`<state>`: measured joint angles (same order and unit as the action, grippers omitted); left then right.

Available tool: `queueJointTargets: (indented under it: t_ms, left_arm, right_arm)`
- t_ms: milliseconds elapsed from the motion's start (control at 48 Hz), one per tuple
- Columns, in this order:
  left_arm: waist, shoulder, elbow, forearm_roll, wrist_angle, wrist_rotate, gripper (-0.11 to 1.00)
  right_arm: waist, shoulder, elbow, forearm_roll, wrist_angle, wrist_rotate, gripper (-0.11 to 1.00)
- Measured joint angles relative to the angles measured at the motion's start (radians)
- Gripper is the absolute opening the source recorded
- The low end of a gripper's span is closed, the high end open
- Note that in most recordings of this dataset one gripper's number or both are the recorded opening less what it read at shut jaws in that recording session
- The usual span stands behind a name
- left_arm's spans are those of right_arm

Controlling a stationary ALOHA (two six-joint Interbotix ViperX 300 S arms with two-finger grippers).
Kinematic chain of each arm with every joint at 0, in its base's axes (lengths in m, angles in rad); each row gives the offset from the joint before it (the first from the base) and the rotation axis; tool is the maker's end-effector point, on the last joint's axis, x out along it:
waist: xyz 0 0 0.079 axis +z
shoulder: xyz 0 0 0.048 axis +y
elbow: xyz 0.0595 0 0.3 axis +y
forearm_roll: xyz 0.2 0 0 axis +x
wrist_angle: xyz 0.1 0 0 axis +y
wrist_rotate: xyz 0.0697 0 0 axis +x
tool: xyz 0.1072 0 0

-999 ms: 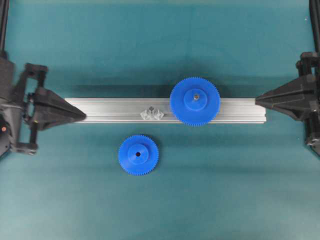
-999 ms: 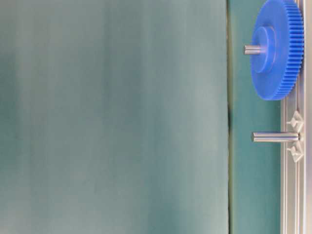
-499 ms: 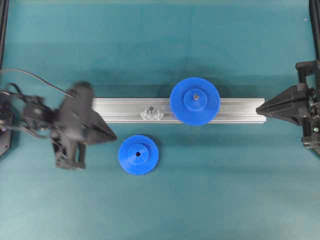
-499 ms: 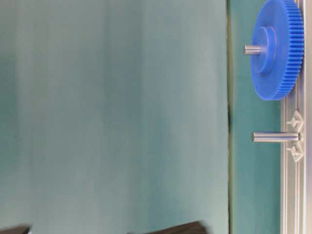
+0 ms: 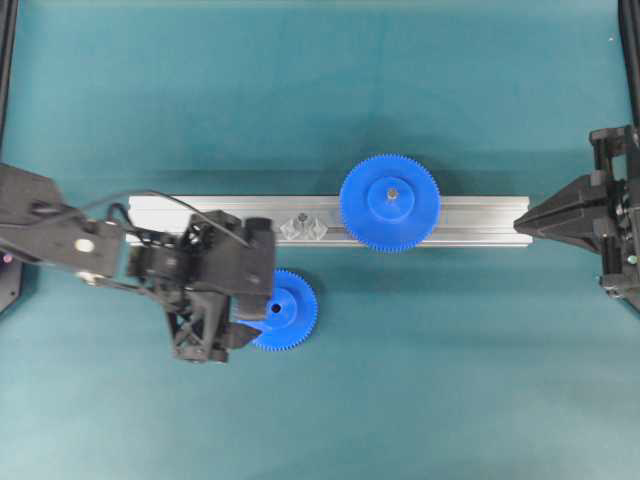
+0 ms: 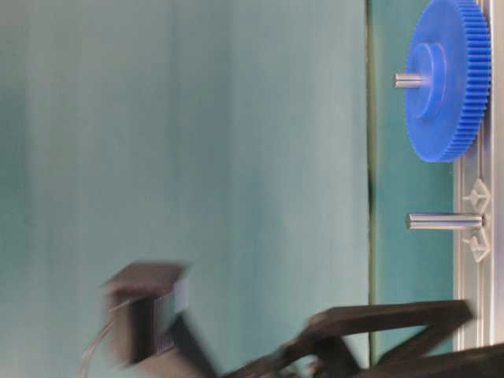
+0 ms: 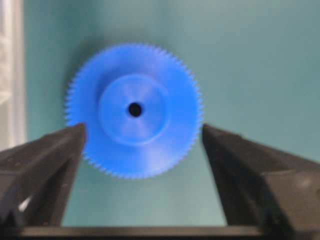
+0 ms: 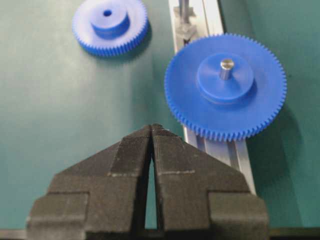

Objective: Find the location of the shaft and insert the small gear.
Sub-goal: 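Close the left gripper on the small blue gear's rim and lift it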

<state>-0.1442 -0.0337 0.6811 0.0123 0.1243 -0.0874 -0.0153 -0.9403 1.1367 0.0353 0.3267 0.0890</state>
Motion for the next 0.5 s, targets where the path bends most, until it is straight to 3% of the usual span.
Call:
queueJointTargets:
  t_ms: [499]
  left_arm:
    - [0.0,0.17,-0.132,0.003,0.098,0.009,0.91]
  right_arm:
    - [0.0,-0.035,0.006,0.002,0.0,0.0,0.08]
